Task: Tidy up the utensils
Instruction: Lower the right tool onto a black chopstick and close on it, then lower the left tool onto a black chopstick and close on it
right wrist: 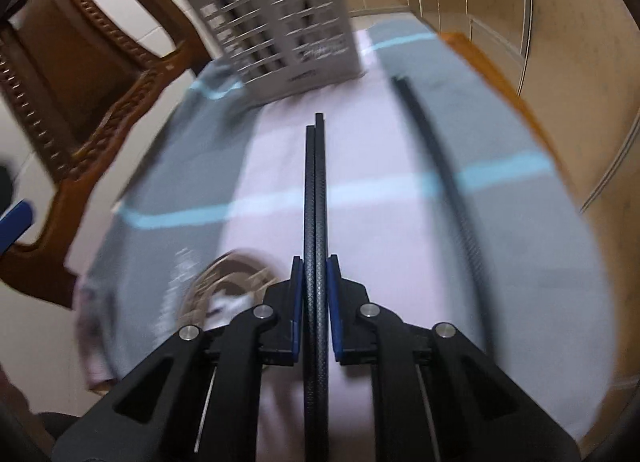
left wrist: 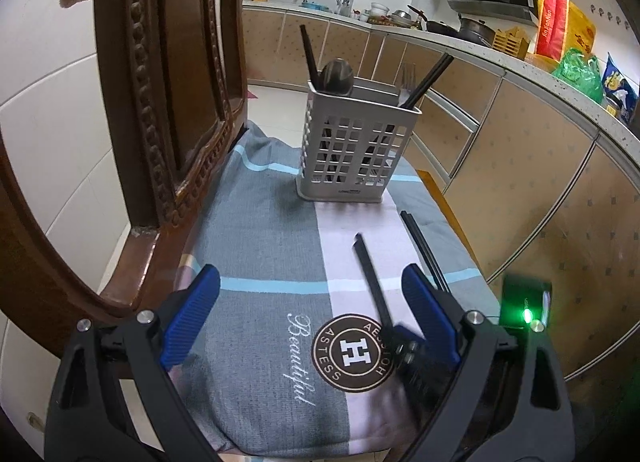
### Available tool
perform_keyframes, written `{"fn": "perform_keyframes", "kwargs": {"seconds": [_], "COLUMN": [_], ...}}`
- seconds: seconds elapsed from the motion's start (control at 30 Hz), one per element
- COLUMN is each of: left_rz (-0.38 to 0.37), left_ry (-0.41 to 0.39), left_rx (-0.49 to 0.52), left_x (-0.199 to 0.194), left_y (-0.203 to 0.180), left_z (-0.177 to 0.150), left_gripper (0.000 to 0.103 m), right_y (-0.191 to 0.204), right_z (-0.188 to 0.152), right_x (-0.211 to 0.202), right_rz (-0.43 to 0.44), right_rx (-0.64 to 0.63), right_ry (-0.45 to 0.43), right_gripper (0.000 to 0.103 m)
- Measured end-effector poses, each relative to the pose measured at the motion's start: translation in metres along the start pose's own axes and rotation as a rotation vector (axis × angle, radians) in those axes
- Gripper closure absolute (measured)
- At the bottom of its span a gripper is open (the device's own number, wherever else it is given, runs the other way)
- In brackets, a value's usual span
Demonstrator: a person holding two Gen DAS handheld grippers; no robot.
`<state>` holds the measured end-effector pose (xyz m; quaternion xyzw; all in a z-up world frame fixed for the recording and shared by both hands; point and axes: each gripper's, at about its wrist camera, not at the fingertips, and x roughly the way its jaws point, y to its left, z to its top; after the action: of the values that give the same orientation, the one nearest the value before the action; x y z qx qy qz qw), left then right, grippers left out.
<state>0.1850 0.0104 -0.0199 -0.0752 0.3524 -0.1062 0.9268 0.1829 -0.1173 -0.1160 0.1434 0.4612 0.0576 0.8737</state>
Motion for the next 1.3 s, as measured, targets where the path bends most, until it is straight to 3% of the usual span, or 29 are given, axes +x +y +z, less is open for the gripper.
{"fn": "perform_keyframes", "kwargs": {"seconds": [0.27, 0.47, 0.9, 0.97, 1.1, 1.3], "left_rz": [0.0, 0.003, -0.003, -0.005, -0.005, -0.006], "left_ry": [0.011, 0.017, 0.036, 0.041, 0.049, 0.054], "left_rx": [-0.022, -0.03, -0.021, -0.015, -0.006, 0.004], "left_x": [-0.001, 0.002, 0.008, 0.009, 0.012, 0.014], "left_y": [0.009, 0.009, 0.008, 0.006, 0.004, 0.0], "left_z": [0.0, 0.0, -0.001, -0.001, -0.002, -0.004], "left_gripper": [0.011, 0.011, 0.011, 0.011, 0.011, 0.011], "right_y": [0.01, 0.017, 0.027, 0.023, 0.009, -0.01], "right_z": [0.002, -0.001, -0.002, -0.003, -0.006, -0.021], "right_x": [-0.017, -0.002, 0.004, 0.004, -0.006, -0.024], "right_rz": [-0.007, -0.053, -0.17, -0.173, -0.188, -0.188], "right_rx": [-0.044, -0.137, -0.222, -0.215, -0.138, -0.064], "right_ry": [-0.069, -0.005, -0.035, -0.054, -0.077, -0.079], "right_gripper": [0.083, 0.083, 0.081, 0.081, 0.097, 0.097]}}
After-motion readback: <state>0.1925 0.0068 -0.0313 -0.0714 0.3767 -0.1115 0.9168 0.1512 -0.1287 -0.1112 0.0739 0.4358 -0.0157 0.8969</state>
